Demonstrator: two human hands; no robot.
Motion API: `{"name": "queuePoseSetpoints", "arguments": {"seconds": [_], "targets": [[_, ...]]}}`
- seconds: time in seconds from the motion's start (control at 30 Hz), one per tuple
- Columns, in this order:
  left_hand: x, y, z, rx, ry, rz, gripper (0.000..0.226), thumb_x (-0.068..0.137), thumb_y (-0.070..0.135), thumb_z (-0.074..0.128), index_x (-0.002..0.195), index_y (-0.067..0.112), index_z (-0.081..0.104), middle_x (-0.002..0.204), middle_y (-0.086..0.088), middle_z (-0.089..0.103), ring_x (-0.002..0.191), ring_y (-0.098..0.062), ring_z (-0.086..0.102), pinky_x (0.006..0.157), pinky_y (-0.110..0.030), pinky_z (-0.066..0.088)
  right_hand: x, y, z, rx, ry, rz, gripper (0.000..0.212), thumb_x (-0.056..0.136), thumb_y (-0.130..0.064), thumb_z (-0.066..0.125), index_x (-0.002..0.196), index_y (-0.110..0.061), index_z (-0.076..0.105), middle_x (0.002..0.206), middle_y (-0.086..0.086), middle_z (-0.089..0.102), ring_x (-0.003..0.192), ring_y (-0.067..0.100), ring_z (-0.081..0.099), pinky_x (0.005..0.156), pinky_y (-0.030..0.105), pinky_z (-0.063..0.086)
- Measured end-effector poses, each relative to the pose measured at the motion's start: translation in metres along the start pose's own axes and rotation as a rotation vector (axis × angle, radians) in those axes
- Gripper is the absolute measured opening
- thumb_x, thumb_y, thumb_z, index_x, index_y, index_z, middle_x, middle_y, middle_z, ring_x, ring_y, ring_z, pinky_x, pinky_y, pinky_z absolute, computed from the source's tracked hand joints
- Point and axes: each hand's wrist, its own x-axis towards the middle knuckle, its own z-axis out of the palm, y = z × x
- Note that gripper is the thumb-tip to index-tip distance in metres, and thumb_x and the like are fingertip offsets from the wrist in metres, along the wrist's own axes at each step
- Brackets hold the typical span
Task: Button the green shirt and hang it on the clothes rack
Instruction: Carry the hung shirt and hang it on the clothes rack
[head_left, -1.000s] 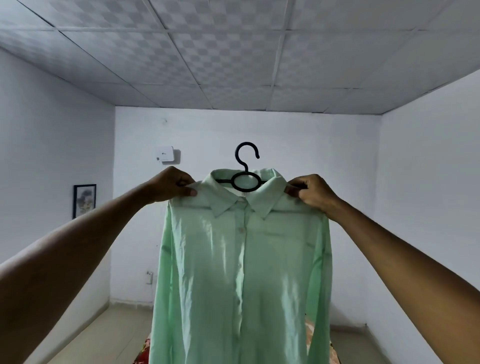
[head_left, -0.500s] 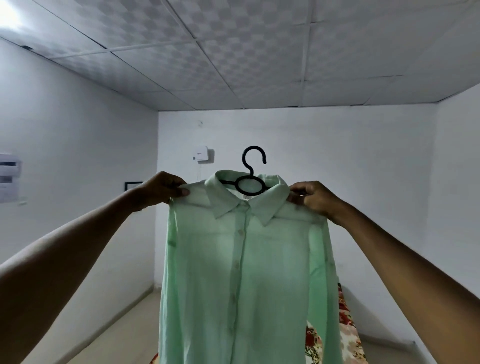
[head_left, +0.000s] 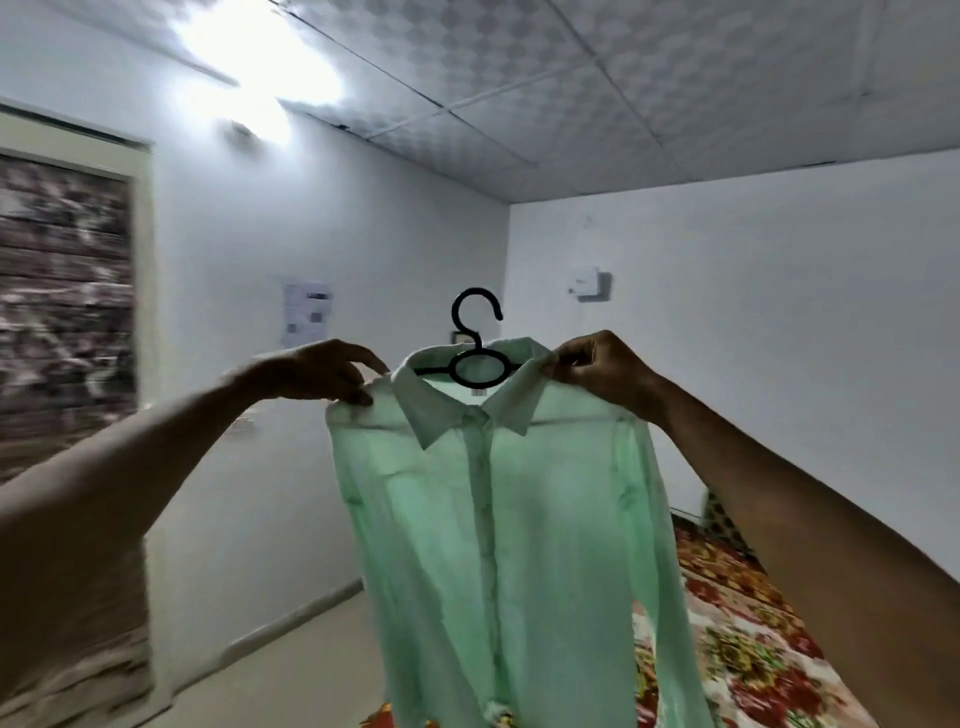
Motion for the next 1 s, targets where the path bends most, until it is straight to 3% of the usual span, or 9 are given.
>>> {"name": "queuePoseSetpoints", "arguments": {"seconds": [0.17, 0.33, 0.47, 0.6, 0.67, 0.73, 0.83, 0.9, 1.0], "targets": [[-0.159, -0.018, -0.062, 0.344, 0.223, -0.068, 0.023, 0.081, 0.033, 0.085, 0.100, 0.025, 0.074, 0.083, -0.009, 0.075, 0.069, -0.008, 0.059, 0.067, -0.028, 0.050, 0.024, -0.096, 0.124, 0.078, -0.110, -0.135, 0.010, 0.087, -0.013, 0.079, 0.096, -0.010, 0.081, 0.088, 0.010, 0.077, 0.077, 0.015, 0.063, 0.073, 0.032, 0.051], [-0.346, -0.032, -0.124, 0.545, 0.473, -0.127, 0.012, 0.082, 0.013, 0.084, 0.090, 0.005, 0.081, 0.077, -0.011, 0.076, 0.065, -0.011, 0.065, 0.063, -0.034, 0.056, 0.015, -0.218, 0.248, 0.149, -0.268, -0.313, 0.018, 0.090, -0.013, 0.076, 0.078, -0.025, 0.071, 0.056, -0.018, 0.062, 0.051, -0.001, 0.048, 0.053, 0.020, 0.040], [-0.516, -0.020, -0.164, 0.490, 0.592, -0.374, 0.011, 0.081, -0.003, 0.078, 0.088, 0.006, 0.081, 0.084, -0.012, 0.077, 0.073, -0.011, 0.062, 0.069, -0.036, 0.055, -0.014, -0.340, 0.348, 0.270, -0.522, -0.509, 0.030, 0.091, -0.008, 0.073, 0.118, -0.020, 0.064, 0.084, 0.000, 0.065, 0.062, -0.004, 0.058, 0.059, 0.016, 0.048], [-0.666, -0.015, -0.198, 0.508, 0.706, -0.538, 0.023, 0.079, 0.027, 0.081, 0.084, 0.005, 0.081, 0.080, -0.015, 0.077, 0.068, -0.010, 0.060, 0.064, -0.043, 0.056, -0.046, -0.457, 0.436, 0.348, -0.774, -0.631, 0.044, 0.088, -0.022, 0.078, 0.130, -0.013, 0.065, 0.108, 0.005, 0.074, 0.091, 0.008, 0.067, 0.080, 0.025, 0.054], [-0.737, -0.009, -0.209, 0.512, 0.770, -0.605, 0.039, 0.078, 0.041, 0.078, 0.080, 0.002, 0.078, 0.073, -0.018, 0.073, 0.065, -0.011, 0.057, 0.057, -0.035, 0.048, -0.061, -0.516, 0.479, 0.433, -0.772, -0.703, 0.048, 0.082, -0.045, 0.080, 0.112, -0.008, 0.072, 0.091, 0.005, 0.071, 0.081, 0.010, 0.058, 0.071, 0.032, 0.048], [-0.814, 0.002, -0.219, 0.505, 0.839, -0.676, 0.030, 0.080, 0.031, 0.083, 0.082, 0.001, 0.079, 0.076, -0.018, 0.073, 0.068, -0.012, 0.061, 0.062, -0.033, 0.050, -0.083, -0.586, 0.533, 0.507, -0.781, -0.777, 0.060, 0.074, -0.064, 0.076, 0.095, -0.008, 0.074, 0.075, 0.000, 0.063, 0.069, 0.007, 0.049, 0.062, 0.029, 0.041], [-0.904, 0.011, -0.229, 0.588, 0.930, -0.822, 0.006, 0.082, 0.005, 0.082, 0.080, 0.004, 0.076, 0.071, 0.005, 0.077, 0.065, 0.006, 0.062, 0.067, -0.018, 0.052, -0.126, -0.678, 0.589, 0.570, -0.874, -0.853, 0.020, 0.088, -0.028, 0.078, 0.082, -0.010, 0.074, 0.060, -0.013, 0.057, 0.055, -0.002, 0.044, 0.053, 0.018, 0.037], [-0.957, 0.014, -0.239, 0.638, 0.977, -0.933, 0.011, 0.083, 0.004, 0.081, 0.079, 0.011, 0.074, 0.062, 0.023, 0.070, 0.062, 0.012, 0.061, 0.066, -0.017, 0.049, -0.144, -0.734, 0.627, 0.601, -0.912, -0.911, 0.014, 0.091, -0.018, 0.076, 0.079, -0.012, 0.073, 0.059, -0.014, 0.054, 0.053, -0.001, 0.042, 0.051, 0.017, 0.036], [-1.043, 0.020, -0.260, 0.746, 1.017, -1.072, 0.013, 0.085, 0.014, 0.082, 0.092, 0.003, 0.081, 0.084, -0.004, 0.078, 0.078, -0.019, 0.073, 0.073, -0.040, 0.060, -0.168, -0.826, 0.685, 0.665, -0.992, -1.054, 0.008, 0.091, -0.017, 0.076, 0.088, -0.009, 0.075, 0.068, -0.008, 0.061, 0.059, 0.002, 0.049, 0.056, 0.019, 0.040]]}}
